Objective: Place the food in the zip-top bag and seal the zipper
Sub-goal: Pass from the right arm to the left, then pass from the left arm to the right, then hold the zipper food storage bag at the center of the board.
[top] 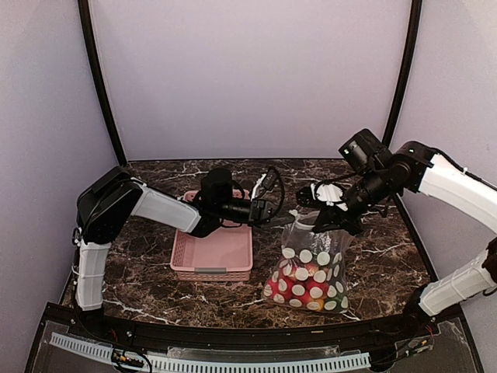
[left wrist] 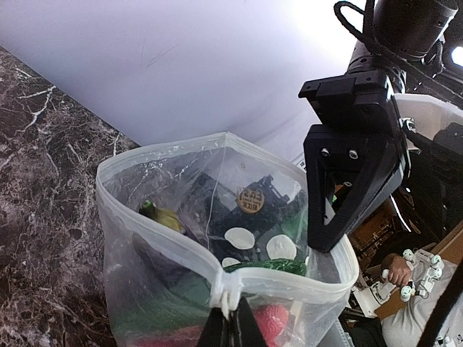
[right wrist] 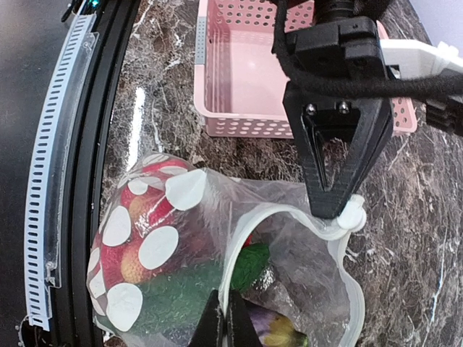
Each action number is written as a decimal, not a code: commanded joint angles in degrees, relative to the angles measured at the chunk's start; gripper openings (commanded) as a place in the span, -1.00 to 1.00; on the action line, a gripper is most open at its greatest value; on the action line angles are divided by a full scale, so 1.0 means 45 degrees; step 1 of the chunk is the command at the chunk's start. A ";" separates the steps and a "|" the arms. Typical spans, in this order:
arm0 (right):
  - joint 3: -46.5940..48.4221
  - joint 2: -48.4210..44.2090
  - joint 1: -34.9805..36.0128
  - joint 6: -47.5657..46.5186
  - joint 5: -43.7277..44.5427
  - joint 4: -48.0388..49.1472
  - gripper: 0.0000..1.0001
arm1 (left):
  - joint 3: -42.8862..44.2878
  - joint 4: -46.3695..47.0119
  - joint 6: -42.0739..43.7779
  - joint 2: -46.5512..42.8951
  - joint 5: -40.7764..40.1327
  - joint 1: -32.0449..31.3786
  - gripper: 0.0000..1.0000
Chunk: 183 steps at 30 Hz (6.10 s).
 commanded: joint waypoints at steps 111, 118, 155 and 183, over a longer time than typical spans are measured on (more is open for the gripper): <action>0.2776 0.2966 -0.0876 0.3436 0.0198 0.0242 -1.00 | -0.0694 -0.6021 0.7205 -0.4120 -0.4717 0.0342 -0.62; 0.2849 0.3010 -0.0875 0.3414 0.0115 0.0233 -1.00 | -0.0712 -0.5001 0.6755 -0.3658 -0.4955 0.0343 0.21; 0.3081 0.3458 -0.0875 0.3432 0.0021 0.0190 -1.00 | 0.0946 -0.2545 0.5164 -0.1416 -0.2835 0.0379 -0.60; 0.5632 0.3318 -0.1017 0.1907 -0.1330 -0.0364 -0.25 | -0.0848 -0.5102 0.8278 -0.4458 -0.4195 0.0049 -0.98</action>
